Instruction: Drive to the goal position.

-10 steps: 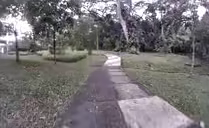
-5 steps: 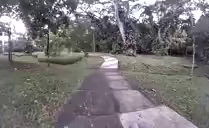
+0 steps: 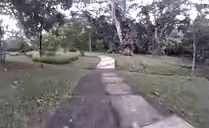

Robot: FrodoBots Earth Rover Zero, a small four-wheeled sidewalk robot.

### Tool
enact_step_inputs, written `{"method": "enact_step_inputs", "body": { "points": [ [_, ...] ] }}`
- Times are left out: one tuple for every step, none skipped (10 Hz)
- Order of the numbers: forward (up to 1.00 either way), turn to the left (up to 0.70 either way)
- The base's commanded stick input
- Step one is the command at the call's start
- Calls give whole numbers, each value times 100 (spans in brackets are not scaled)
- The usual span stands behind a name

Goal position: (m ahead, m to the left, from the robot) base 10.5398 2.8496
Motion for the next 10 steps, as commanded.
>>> {"method": "enact_step_inputs", "body": {
  "points": [
    [70, -1],
    [70, 0],
    [70, 0],
    [70, 0],
    [70, 0],
    [70, 0],
    [70, 0],
    [70, 0],
    [70, 0],
    [70, 0]
  ]
}}
